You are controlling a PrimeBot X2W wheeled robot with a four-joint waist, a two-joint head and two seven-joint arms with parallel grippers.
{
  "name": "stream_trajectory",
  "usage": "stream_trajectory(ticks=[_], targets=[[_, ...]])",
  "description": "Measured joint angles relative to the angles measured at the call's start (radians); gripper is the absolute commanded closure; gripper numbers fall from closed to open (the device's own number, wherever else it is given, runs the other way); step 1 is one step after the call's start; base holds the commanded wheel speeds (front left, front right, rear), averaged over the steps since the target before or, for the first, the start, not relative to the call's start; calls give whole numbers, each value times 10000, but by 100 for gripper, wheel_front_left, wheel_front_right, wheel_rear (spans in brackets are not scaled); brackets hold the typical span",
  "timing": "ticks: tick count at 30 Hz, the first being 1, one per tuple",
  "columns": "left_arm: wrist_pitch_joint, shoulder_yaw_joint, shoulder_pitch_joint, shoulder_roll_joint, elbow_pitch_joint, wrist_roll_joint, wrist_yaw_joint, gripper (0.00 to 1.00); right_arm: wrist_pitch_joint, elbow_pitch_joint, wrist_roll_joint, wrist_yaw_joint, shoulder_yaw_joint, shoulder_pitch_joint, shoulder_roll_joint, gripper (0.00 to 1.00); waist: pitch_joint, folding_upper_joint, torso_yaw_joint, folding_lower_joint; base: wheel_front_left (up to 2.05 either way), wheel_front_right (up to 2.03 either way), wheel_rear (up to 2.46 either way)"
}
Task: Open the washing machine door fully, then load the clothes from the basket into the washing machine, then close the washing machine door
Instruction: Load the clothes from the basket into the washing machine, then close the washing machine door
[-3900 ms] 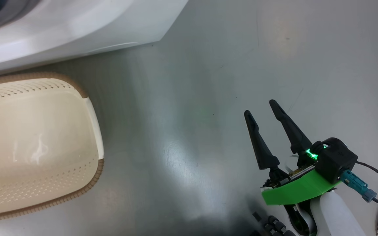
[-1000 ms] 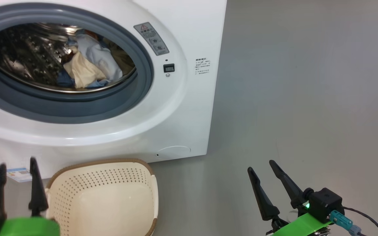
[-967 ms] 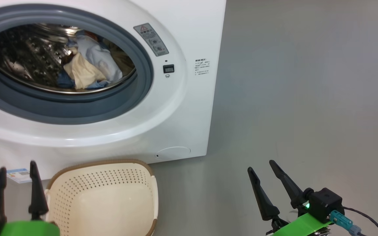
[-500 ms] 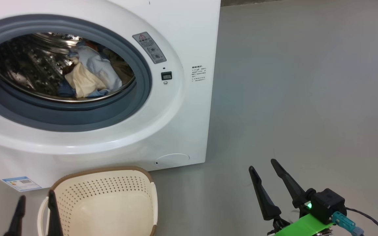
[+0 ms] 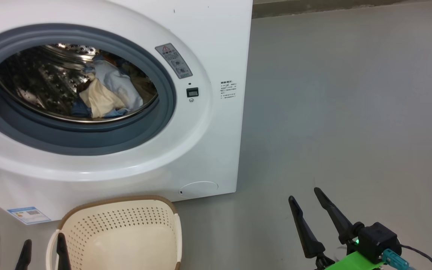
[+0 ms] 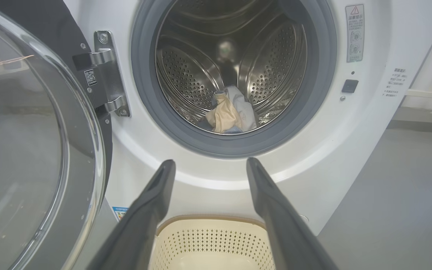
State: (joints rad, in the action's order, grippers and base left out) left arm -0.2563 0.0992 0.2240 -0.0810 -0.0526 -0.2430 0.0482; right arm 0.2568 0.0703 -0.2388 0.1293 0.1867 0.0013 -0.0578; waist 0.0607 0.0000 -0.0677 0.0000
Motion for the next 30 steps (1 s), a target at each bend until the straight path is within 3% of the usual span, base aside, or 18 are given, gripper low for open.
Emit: stream_trajectory(ticks=[30], targets=[[0,-6,20,31,169,100,-2,0,0,107,86,0,-17,245,6,0,-163,0,164,0,0,0,0]])
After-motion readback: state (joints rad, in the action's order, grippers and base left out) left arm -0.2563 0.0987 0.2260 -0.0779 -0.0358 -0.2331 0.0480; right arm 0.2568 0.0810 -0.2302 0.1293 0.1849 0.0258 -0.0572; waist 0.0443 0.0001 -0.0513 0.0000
